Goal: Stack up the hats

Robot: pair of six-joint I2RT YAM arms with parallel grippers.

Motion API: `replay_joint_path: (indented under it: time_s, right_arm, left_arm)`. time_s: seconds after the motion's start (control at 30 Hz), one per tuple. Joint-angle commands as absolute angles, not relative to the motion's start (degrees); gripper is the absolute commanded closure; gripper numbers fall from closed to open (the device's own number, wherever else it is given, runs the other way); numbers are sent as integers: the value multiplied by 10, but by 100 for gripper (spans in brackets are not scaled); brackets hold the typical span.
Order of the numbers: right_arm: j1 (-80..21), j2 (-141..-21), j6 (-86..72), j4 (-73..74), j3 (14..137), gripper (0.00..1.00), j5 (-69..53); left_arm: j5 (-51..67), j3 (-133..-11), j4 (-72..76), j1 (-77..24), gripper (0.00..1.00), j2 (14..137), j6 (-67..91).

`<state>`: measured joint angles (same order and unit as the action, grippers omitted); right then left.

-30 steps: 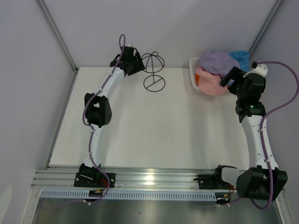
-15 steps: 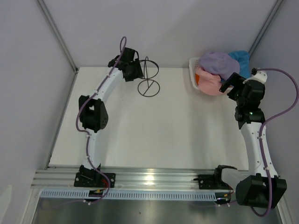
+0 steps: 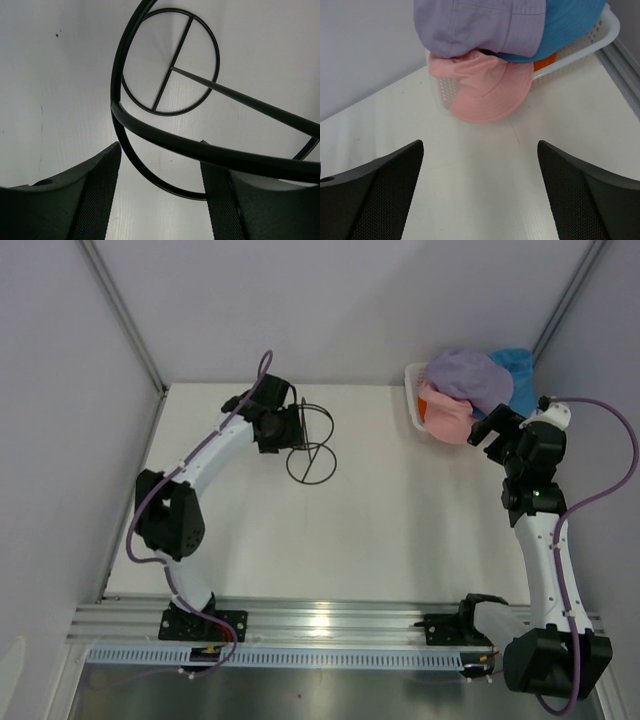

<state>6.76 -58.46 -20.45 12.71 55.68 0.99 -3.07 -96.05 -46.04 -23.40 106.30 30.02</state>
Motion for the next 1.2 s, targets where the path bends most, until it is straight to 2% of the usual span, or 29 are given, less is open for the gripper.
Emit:
replay_joint_path:
  time_s: [0.0,0.23,0.5,0.53,0.57,0.67,0.87,1.07,1.17]
  right_arm:
    - [71,-568,-216,112,554,0,7]
    - [71,-581,-229,125,554,0,7]
    - [71,-611,-208,84,562,0,16]
    - [71,-619,-200,81,570,0,23]
    - [71,-627,-195,80,591,0,27]
    - [71,-679,-171,90,658,0,24]
    - [70,-810,-122,109,793,0,7]
    - [67,-989,-64,191,1016,3,-75]
    - [50,-1072,-44,240,1107,0,-79]
  left_arm:
    - [-15,-879,-477,-265,32,991,303]
    - [-16,-717,-456,-320,32,855,345]
    - [-31,-629,-460,-369,28,734,373]
    - [-33,-628,-462,-370,27,726,372]
    - [-34,-625,-467,-370,12,719,368]
    - [-28,-649,-489,-369,0,694,350]
    - [-40,-736,-547,-369,0,644,309]
    - [-11,-845,-608,-333,1,599,238]
    - [-36,-893,-624,-306,0,578,210]
